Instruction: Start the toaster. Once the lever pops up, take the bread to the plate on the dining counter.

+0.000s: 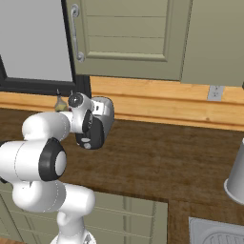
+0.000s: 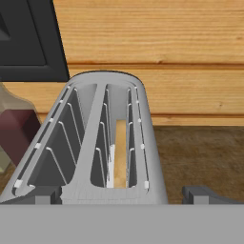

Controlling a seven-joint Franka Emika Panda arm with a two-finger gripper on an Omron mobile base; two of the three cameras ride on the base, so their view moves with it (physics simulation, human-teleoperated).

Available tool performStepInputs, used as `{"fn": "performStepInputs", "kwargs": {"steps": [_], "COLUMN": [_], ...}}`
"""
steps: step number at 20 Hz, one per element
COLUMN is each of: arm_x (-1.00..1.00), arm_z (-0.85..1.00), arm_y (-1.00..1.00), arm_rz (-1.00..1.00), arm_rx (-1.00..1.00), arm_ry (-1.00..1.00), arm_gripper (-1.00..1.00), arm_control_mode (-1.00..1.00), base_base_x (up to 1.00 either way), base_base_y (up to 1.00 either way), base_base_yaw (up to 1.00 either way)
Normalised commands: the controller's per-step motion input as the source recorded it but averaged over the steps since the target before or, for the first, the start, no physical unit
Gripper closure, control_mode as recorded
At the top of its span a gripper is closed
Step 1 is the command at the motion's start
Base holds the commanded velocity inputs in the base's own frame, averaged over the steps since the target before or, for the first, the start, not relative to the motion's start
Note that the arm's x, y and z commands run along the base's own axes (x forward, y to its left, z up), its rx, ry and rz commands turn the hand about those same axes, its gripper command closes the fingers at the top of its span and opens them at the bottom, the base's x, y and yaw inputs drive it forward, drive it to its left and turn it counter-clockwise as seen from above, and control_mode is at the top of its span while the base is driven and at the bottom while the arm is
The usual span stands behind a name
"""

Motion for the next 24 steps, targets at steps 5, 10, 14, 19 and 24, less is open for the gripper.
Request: {"fn": "performStepInputs", "kwargs": {"steps": [5, 10, 14, 19, 24], "arm_x": [0.0, 0.0, 0.0, 0.0, 0.0], "arm_z": [0.0, 0.0, 0.0, 0.0, 0.0], "arm_y": [0.0, 0.0, 0.0, 0.0, 0.0], "arm_rz": [0.0, 0.0, 0.0, 0.0, 0.0], "arm_rx": [0.0, 0.0, 0.0, 0.0, 0.0], "arm_ry": [0.0, 0.0, 0.0, 0.0, 0.0], "arm_gripper": [-1.0, -1.0, -1.0, -1.0, -1.0], "arm_control_mode": [-1.0, -1.0, -1.0, -1.0, -1.0], "base_base_x": [0.0, 0.0, 0.0, 0.0, 0.0], "base_base_y": [0.0, 0.0, 0.0, 0.0, 0.0], "base_base_yaw": [0.0, 0.0, 0.0, 0.0, 0.0]}}
